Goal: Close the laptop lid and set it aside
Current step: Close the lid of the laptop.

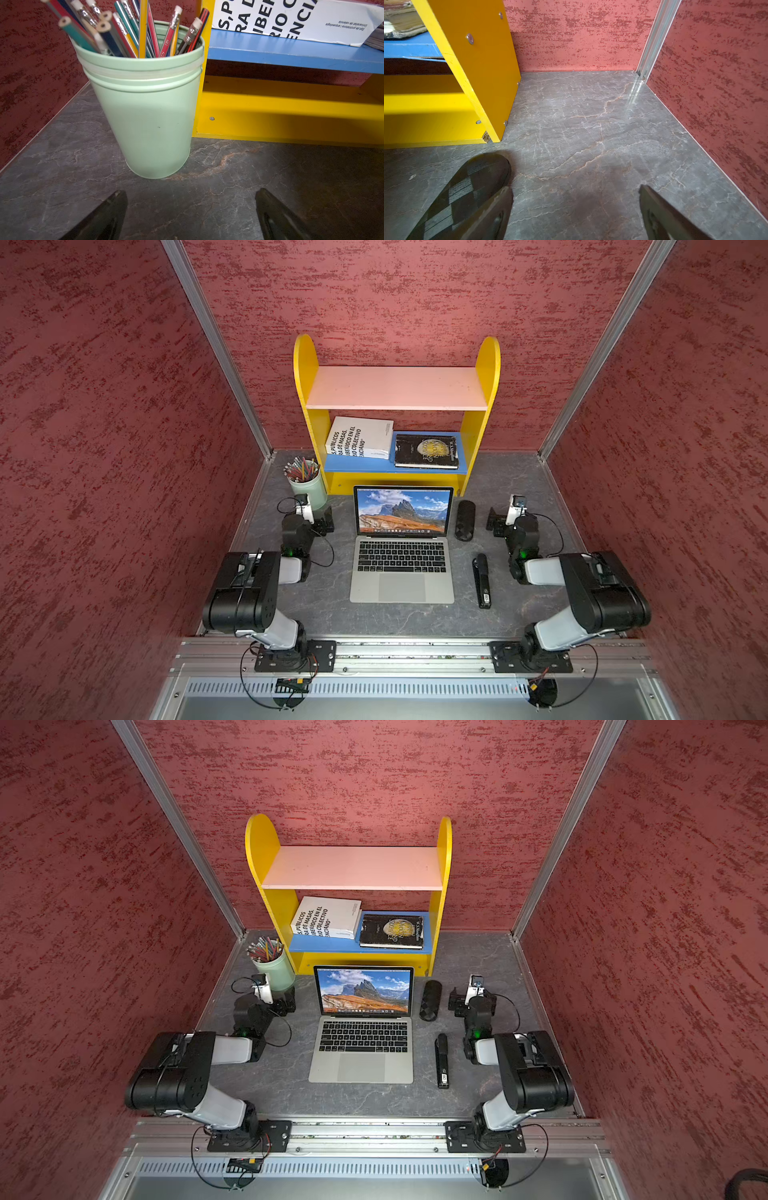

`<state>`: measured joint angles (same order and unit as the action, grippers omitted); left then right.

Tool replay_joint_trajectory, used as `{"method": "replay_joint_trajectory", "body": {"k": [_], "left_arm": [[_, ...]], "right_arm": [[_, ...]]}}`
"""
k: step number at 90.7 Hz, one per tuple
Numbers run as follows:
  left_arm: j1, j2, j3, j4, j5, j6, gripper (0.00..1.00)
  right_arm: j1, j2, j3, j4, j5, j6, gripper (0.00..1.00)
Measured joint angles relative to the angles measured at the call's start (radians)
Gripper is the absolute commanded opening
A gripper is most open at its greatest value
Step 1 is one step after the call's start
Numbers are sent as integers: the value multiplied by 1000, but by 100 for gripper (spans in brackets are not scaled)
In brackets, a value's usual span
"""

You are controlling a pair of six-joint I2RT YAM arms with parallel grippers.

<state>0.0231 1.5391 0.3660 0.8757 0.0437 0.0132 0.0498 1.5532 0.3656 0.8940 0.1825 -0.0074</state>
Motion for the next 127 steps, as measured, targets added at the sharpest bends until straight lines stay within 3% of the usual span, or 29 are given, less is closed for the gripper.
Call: {"method": "replay_joint_trajectory", "body": {"k": [65,79,93,108,127], "left_arm": [[5,-7,2,-16,7,3,100],[-42,-121,28,-140,-49,14,100],[-85,-301,33,-214,-114,10,100],[-89,-487,47,-388,-155,-127,100],[14,-649,113,-703,-104,-472,100]], "right_arm": [[0,-23,0,-17,-1,0,98],[0,-187,23,-165,-3,19,98],[0,-299,167,-410,5,118,98],[0,-361,287,-653,-53,253,98],[0,-441,370,-988,-85,512,98]]}}
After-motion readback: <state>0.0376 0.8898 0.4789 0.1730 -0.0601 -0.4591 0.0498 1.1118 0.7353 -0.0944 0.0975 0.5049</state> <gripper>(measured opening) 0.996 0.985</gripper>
